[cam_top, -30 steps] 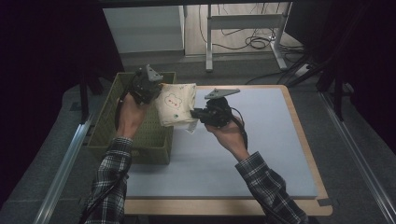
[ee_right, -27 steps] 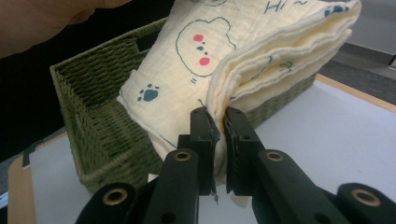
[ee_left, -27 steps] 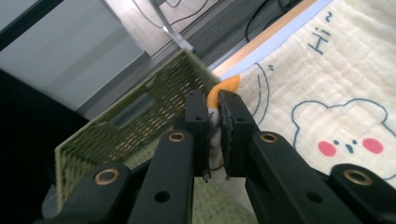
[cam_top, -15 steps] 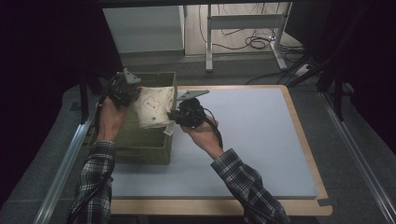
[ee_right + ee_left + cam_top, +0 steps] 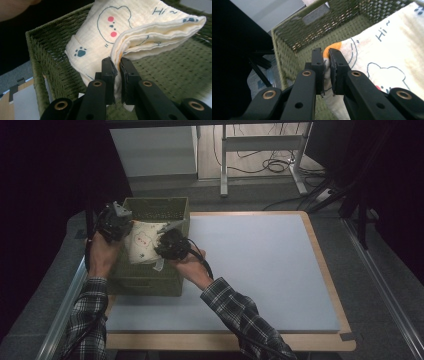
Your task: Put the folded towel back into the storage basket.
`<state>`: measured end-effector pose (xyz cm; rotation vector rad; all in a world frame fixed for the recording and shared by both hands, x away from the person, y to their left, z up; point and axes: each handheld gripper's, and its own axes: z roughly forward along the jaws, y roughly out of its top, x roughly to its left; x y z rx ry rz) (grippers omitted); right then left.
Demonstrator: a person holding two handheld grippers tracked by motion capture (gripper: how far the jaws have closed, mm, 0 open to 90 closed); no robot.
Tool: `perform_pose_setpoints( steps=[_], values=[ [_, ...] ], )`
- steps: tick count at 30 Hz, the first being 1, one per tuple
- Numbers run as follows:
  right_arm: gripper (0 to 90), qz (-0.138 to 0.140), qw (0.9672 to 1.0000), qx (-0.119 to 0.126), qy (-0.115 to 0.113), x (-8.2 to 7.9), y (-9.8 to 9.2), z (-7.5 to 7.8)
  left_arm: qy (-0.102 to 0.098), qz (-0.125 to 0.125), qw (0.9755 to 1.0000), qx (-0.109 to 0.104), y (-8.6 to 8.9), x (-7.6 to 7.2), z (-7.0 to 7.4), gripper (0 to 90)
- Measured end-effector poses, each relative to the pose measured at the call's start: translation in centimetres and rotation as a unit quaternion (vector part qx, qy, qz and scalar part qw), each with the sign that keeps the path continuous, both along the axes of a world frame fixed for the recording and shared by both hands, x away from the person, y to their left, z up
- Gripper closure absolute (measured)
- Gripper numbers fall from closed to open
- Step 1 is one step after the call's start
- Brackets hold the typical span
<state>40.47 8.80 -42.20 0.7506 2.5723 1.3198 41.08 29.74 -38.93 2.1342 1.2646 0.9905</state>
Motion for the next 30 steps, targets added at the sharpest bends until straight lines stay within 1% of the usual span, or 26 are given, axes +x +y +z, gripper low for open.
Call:
perform_pose_setpoints(
  steps=[2, 5, 6, 9, 11, 13, 16, 19, 21, 22, 26, 30],
  values=[
    [82.6, 0.003, 0.9999, -0.009, 0.003, 0.0, 0.9, -0.1, 0.002, 0.003, 1.0000, 0.002, 0.6, -0.2, -0.2, 82.9],
    [82.6, 0.009, 0.9997, -0.024, 0.003, 0.0, 2.2, -0.2, 0.004, 0.009, 0.9999, -0.003, 1.7, -0.3, -0.5, 82.9],
    [82.6, 0.010, 0.9996, -0.026, 0.004, 0.0, 2.6, -0.1, 0.003, 0.011, 0.9999, -0.006, 1.8, -0.3, -0.6, 82.9],
    [82.6, 0.011, 0.9992, -0.039, 0.008, 0.1, 3.4, -0.3, 0.012, 0.008, 0.9999, -0.005, 2.1, 0.2, -1.1, 82.9],
    [82.5, 0.006, 0.9986, -0.050, 0.014, 0.3, 3.7, -0.5, 0.017, 0.005, 0.9998, -0.007, 1.9, 0.7, -1.5, 82.8],
    [82.5, -0.001, 0.9981, -0.059, 0.017, 0.6, 3.7, -0.8, 0.025, -0.002, 0.9997, -0.003, 1.6, 1.3, -1.9, 82.8],
    [82.5, -0.009, 0.9972, -0.070, 0.023, 1.1, 3.6, -1.3, 0.032, -0.009, 0.9995, 0.000, 1.0, 2.1, -2.5, 82.7],
    [82.4, -0.010, 0.9967, -0.074, 0.033, 1.4, 3.6, -1.5, 0.039, -0.015, 0.9991, 0.005, 0.4, 2.9, -3.1, 82.6],
    [82.3, -0.011, 0.9963, -0.079, 0.032, 1.4, 3.7, -1.4, 0.044, -0.019, 0.9988, 0.008, 0.2, 3.2, -3.3, 82.5],
    [82.3, -0.012, 0.9960, -0.083, 0.031, 1.5, 3.7, -1.4, 0.046, -0.020, 0.9987, 0.004, 0.1, 3.4, -3.5, 82.4],
    [82.1, -0.014, 0.9949, -0.096, 0.029, 1.5, 3.9, -1.5, 0.055, -0.025, 0.9981, 0.007, -0.3, 3.7, -4.0, 82.3],
    [81.0, -0.020, 0.9933, -0.107, 0.037, 1.6, 4.2, -1.6, 0.068, -0.032, 0.9971, 0.007, -0.4, 4.0, -4.7, 81.8]
  ],
)
